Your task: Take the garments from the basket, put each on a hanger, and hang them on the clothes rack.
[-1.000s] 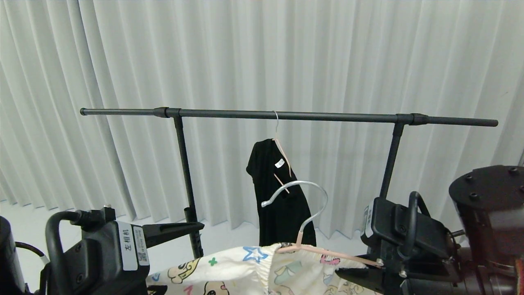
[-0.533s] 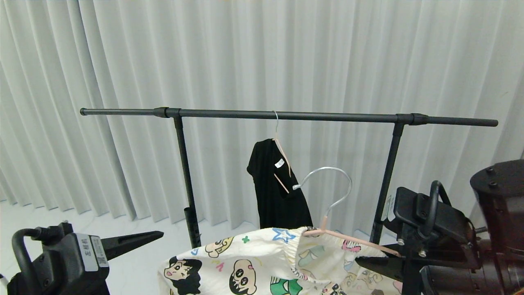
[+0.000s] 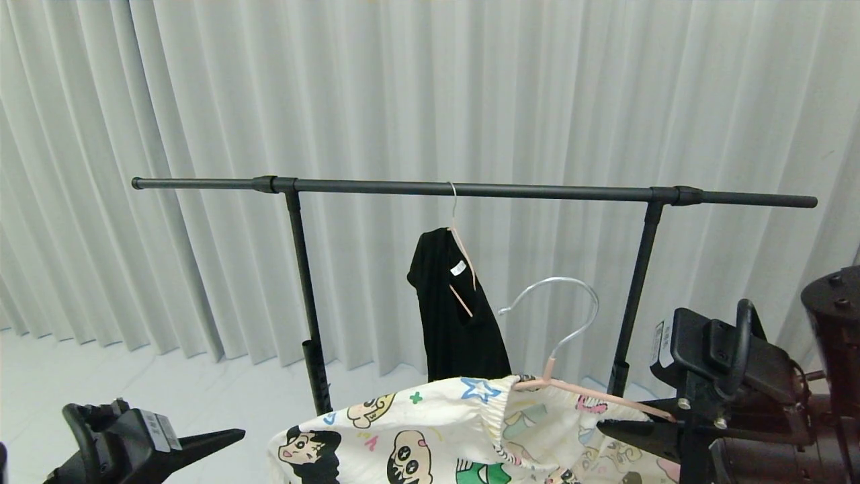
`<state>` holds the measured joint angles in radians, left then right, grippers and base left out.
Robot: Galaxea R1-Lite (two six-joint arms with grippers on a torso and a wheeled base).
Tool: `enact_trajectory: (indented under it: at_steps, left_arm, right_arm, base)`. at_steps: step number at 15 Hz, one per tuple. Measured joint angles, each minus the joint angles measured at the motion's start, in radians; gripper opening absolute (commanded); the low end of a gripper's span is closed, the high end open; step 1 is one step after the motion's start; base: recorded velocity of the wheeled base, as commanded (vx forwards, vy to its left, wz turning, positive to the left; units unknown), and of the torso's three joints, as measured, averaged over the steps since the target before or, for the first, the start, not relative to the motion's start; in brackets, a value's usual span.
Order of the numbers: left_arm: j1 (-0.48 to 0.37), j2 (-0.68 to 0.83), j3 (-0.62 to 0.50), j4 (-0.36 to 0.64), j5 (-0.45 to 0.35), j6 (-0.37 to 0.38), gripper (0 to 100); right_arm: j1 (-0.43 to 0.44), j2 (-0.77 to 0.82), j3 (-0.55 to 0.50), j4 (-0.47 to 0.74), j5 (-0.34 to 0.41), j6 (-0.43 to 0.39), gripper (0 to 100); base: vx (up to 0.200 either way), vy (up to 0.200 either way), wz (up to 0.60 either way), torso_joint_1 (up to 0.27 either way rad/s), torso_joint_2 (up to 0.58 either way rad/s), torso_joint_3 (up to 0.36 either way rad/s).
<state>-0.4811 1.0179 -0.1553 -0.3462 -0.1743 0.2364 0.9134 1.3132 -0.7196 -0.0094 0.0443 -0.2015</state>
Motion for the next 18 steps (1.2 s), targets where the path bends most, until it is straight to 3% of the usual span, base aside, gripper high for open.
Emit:
enact_trajectory:
  at_steps: [1,4,11,18]
  left_arm:
    - [0.001,0.022,-0.002,-0.001,-0.001,-0.002,0]
    - [0.022,0.080,-0.007,0.000,0.003,-0.003,0]
    - [0.266,0.218,-0.062,0.000,0.005,-0.002,0]
    - [0.280,0.236,-0.085,0.000,0.006,-0.001,0]
  right_arm:
    - [0.001,-0.001,0.000,0.000,0.000,0.000,0]
    - [0.002,-0.011,-0.001,0.000,0.002,0.001,0]
    - [0.001,-0.043,-0.001,-0.004,0.005,0.053,0]
    - [-0.001,-0.046,-0.001,-0.039,0.000,0.119,0]
  base:
    - [0.000,0.000,0.00,0.000,0.00,0.000]
    - [0.000,0.000,0.00,0.000,0.00,0.000]
    - [0.000,0.000,0.00,0.000,0.00,0.000]
    - [0.000,0.000,0.00,0.000,0.00,0.000]
